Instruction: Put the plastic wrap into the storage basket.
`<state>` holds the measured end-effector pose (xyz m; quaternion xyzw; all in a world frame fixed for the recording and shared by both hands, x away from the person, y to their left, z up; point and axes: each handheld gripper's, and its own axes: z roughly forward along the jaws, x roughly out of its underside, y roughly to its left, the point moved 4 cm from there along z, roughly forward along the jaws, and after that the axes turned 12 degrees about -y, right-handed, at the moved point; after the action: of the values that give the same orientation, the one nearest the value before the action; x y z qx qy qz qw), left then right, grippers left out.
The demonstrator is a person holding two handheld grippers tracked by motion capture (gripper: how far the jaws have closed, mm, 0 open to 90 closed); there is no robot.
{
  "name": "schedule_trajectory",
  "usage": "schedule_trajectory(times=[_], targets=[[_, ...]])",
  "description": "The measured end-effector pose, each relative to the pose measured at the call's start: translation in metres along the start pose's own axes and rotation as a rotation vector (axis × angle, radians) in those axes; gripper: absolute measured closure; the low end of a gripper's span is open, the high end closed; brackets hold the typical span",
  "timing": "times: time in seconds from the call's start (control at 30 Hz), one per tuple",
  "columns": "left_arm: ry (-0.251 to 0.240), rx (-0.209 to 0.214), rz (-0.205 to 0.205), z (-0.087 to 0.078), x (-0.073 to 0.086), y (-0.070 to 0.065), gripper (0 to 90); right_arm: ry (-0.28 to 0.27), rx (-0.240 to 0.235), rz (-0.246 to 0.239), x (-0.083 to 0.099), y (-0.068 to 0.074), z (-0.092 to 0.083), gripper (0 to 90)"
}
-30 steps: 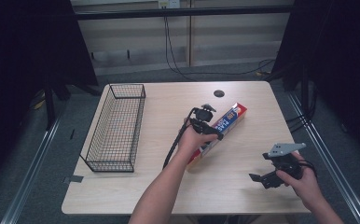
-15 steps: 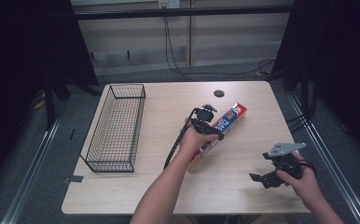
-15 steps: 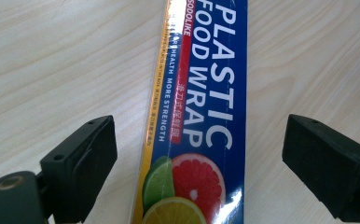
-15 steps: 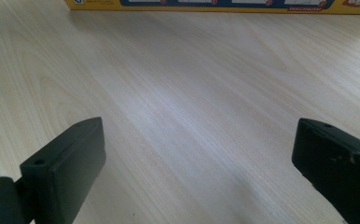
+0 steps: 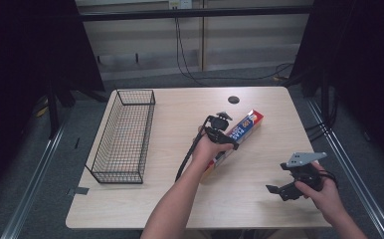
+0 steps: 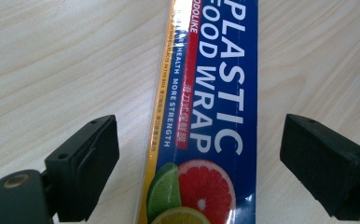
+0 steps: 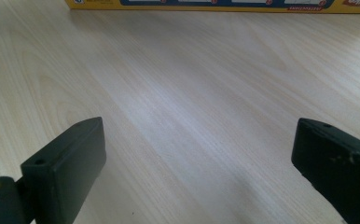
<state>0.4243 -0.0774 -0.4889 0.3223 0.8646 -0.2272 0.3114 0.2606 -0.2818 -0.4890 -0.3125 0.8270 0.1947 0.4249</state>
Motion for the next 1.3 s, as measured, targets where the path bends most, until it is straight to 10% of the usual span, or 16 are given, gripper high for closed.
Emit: schedule_trajectory(times=[1.3], targets=[[0.073, -0.055, 0.051, -0.007, 0.003, -0.007, 39.5, -0.005, -0.006, -0.009, -0.001, 0.001, 0.000, 3.1]])
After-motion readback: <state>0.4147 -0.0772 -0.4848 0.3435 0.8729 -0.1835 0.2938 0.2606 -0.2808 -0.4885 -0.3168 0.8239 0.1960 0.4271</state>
